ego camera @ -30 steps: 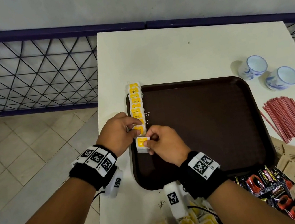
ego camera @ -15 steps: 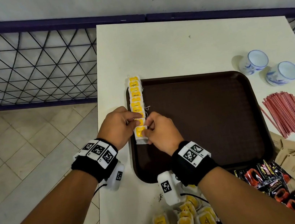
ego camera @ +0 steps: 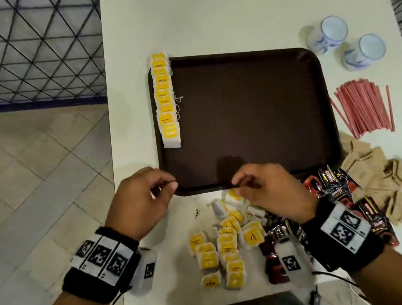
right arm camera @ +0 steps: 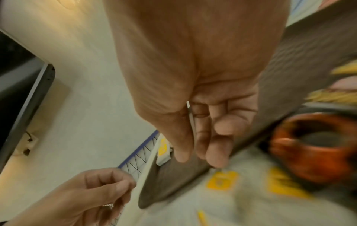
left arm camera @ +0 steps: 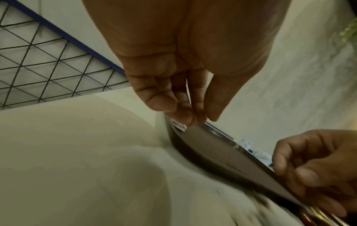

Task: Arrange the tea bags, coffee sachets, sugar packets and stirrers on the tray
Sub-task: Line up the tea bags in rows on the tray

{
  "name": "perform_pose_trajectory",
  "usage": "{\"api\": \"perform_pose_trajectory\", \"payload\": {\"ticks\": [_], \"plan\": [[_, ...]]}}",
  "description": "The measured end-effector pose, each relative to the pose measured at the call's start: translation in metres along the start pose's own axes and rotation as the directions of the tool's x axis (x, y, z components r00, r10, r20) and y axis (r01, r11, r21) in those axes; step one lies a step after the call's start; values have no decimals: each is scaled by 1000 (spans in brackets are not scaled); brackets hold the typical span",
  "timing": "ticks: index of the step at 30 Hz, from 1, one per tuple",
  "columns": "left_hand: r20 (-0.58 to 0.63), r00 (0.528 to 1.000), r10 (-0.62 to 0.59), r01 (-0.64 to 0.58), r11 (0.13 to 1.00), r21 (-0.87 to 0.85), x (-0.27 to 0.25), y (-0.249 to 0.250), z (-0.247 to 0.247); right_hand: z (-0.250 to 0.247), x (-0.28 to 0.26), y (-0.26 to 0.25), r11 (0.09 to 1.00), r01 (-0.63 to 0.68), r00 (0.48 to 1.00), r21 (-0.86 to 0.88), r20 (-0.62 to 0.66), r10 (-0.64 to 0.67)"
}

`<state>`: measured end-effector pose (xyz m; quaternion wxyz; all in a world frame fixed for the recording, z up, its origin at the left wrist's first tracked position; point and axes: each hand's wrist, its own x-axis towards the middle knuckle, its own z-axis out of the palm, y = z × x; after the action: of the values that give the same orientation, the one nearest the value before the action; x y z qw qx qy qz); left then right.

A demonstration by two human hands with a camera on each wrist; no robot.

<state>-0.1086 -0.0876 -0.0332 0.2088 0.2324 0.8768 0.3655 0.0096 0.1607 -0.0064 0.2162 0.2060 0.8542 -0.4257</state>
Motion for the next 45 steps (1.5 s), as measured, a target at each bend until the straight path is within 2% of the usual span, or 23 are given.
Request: {"api": "perform_pose_trajectory", "payload": {"ticks": [4, 9, 12, 14, 17, 25, 29, 34, 40, 45], "plan": [[156, 986, -52, 51, 999, 7, -47, -2, 32, 6, -39, 37, 991, -63, 998, -115, 13, 65], [211, 976, -52, 46, 998, 36, -70, 9, 61, 26, -45, 47, 986, -79, 995, -148, -71, 69], [218, 975, -30, 9, 995, 98, -65, 23, 73, 38, -40, 41, 976, -37, 992, -217, -126, 10], [219, 973, -70, 38, 988, 150, -58, 34, 78, 43, -37, 38, 967, -20, 990, -253, -137, -15], [229, 965, -129, 83, 976, 201, -48, 44, 85, 46, -34, 35, 962, -44, 992, -270, -127, 10], [276, 947, -163, 73, 948, 311, -40, 52, 91, 50, -29, 28, 925, -122, 987, -360, -145, 73], [286, 948, -138, 48, 952, 301, -43, 48, 93, 50, -30, 27, 895, -127, 987, -428, -141, 73], [240, 967, -87, 18, 961, 277, -47, 41, 94, 54, -33, 22, 875, -123, 992, -469, -91, 91], [218, 975, -47, -4, 973, 230, -47, 42, 88, 52, -34, 26, 903, -102, 994, -418, -88, 72], [224, 974, -20, 1, 996, 85, -49, 40, 82, 52, -32, 31, 932, -67, 990, -357, -139, 18]]}}
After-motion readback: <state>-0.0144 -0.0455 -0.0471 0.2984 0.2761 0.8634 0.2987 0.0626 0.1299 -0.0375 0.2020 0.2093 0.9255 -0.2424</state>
